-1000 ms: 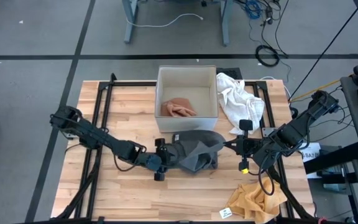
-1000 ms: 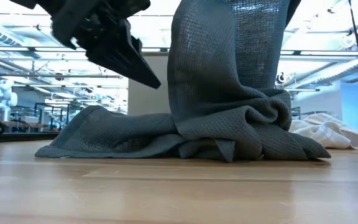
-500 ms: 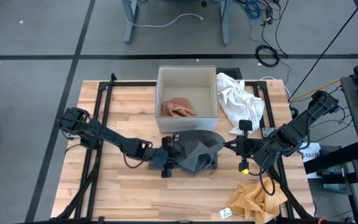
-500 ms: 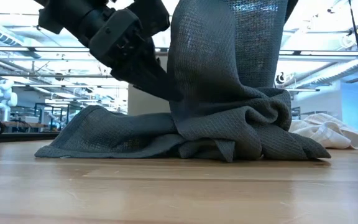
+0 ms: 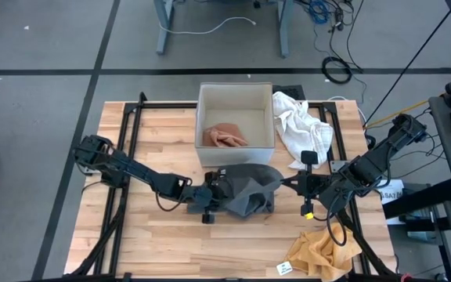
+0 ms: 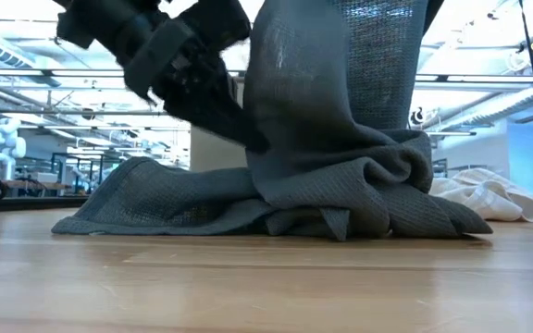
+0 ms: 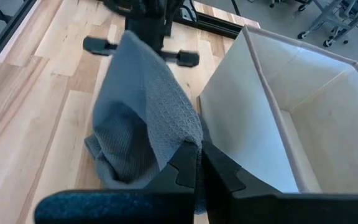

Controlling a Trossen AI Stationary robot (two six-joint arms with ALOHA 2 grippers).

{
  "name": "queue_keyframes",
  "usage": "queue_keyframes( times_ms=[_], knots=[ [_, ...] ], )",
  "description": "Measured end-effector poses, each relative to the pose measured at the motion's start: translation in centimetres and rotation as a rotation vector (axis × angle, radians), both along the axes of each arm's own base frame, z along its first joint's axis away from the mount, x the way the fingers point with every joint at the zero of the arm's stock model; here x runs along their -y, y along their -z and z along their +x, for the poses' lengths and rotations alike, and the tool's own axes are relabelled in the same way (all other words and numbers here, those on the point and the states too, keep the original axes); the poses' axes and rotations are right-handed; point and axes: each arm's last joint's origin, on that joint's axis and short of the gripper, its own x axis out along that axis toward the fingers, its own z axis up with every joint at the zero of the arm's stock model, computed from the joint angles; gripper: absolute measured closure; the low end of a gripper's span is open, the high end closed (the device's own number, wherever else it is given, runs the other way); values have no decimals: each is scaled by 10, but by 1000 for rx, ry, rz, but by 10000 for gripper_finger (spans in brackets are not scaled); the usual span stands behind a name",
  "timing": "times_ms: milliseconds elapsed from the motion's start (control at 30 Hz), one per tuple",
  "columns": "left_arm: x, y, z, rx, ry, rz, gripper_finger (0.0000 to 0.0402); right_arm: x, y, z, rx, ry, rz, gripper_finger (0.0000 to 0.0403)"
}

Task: Fold towel
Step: Fold the gray towel

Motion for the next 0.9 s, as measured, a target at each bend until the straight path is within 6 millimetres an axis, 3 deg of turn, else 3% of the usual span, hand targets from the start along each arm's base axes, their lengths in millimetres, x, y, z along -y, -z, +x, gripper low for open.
queue_keyframes(
  times_ms=[233, 433, 600, 733, 800, 900],
  knots=[
    [-2, -47, -31, 14, -17, 71, 398, 1, 2, -2, -25, 3, -14, 403],
    [4, -126, -66, 88, 0, 106, 400, -1, -2, 0, 4, -32, -20, 403],
    [19, -194, -91, 226, 131, 129, 400, -15, -23, 5, 158, -279, 26, 403],
    [31, -244, -110, 324, 205, 160, 400, -22, -43, -6, 234, -458, 64, 403],
    [36, -261, -119, 366, 233, 178, 401, -25, -54, -13, 261, -516, 95, 403],
    [40, -271, -126, 378, 256, 222, 401, -29, -67, -23, 284, -584, 132, 403]
  ],
)
